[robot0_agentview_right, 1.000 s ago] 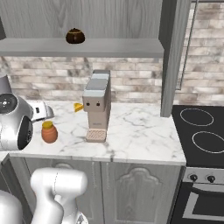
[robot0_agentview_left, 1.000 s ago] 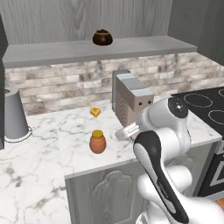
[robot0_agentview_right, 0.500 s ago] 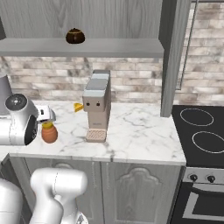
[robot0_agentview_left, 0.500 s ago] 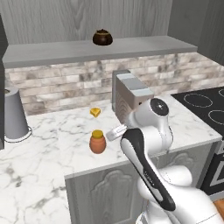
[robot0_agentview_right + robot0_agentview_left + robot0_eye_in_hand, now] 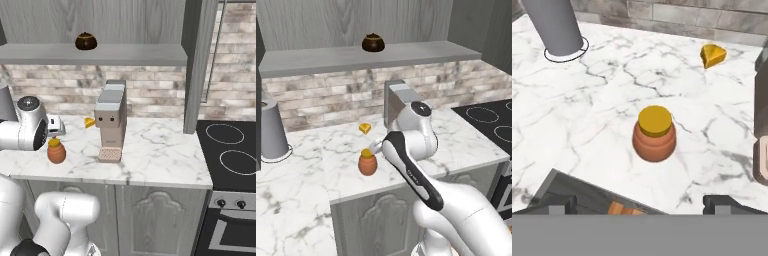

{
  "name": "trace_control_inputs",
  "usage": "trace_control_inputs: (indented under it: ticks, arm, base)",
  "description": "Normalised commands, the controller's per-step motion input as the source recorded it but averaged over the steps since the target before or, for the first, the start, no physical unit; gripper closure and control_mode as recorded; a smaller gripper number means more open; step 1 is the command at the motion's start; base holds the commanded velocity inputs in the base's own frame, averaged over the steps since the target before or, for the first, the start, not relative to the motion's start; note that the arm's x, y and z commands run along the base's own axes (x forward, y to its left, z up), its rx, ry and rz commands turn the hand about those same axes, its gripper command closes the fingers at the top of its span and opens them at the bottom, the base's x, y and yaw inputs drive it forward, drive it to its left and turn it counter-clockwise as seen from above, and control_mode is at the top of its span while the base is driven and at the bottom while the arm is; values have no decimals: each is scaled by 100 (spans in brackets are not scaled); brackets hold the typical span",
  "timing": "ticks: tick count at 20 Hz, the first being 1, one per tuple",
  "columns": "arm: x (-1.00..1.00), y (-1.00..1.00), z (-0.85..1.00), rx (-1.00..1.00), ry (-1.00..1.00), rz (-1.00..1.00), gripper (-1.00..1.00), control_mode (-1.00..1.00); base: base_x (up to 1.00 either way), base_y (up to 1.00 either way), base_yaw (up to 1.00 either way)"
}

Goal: Pick the yogurt and honey bottle from the counter and place them in the cabinets closest to them.

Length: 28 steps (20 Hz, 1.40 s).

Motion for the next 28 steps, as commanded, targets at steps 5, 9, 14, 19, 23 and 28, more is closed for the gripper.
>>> trace_control_inputs:
  ticks: [5,9,14,19,23,28]
  arm:
    - [2,3,-1,0,0,0,-100,-100]
    - [0,7,-28,0,0,0,-100,-100]
    - [0,10,-35,-1,-1,0,-100,-100]
    - [5,8,-29,-2,-1,0,-100,-100]
    - [19,4,-23,-4,0,0,-100,-100]
    - [29,1,-18,-4,0,0,-100,-100]
  base:
    - [0,0,0]
    - [0,0,0]
    - [0,0,0]
    - [0,0,0]
    - [0,0,0]
    - [0,0,0]
